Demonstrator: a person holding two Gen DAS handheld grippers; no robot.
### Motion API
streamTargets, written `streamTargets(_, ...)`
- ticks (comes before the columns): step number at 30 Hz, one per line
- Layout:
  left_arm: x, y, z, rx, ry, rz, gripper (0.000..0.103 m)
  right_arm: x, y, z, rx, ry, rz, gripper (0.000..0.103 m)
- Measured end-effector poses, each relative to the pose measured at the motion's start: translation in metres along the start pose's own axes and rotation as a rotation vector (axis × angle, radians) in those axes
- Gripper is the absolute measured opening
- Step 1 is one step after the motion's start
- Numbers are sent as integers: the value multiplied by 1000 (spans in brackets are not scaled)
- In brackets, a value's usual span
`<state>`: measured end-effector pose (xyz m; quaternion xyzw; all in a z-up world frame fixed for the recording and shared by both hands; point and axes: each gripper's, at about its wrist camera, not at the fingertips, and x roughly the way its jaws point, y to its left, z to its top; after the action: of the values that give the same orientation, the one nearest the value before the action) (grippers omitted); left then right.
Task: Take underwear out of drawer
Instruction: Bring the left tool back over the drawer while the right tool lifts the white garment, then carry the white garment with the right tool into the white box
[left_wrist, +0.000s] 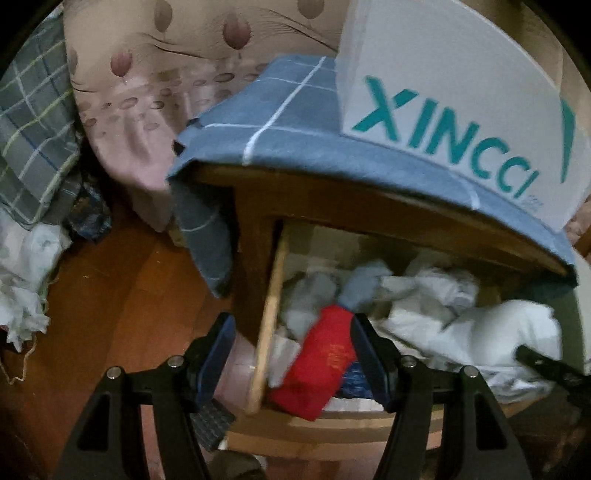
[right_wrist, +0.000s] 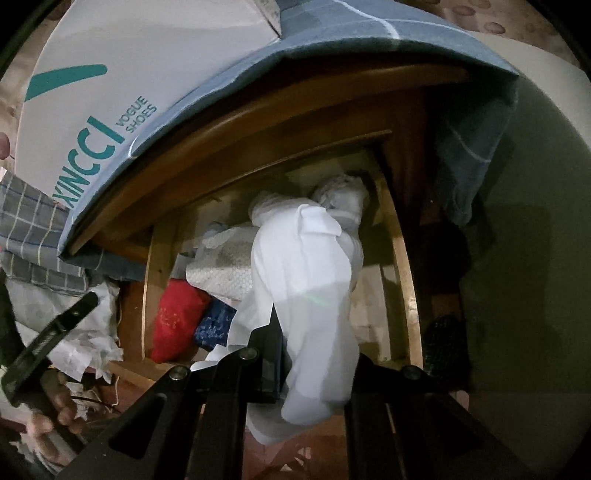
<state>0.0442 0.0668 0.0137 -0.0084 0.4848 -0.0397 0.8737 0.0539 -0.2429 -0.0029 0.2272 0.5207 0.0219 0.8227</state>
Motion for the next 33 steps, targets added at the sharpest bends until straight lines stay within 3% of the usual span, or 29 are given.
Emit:
streamTargets(13,-6,15,6,-71,-40,-35,66,-45,30,8,-70,-59,-12,10)
streamTargets(20,-2,18,5,-79,-4,-45,66,-92,55,11,-131,-111,-4,10)
streamTargets(33,-5,22,3,-77,-11,-28,66,-188,119,29,-259,-247,2,10)
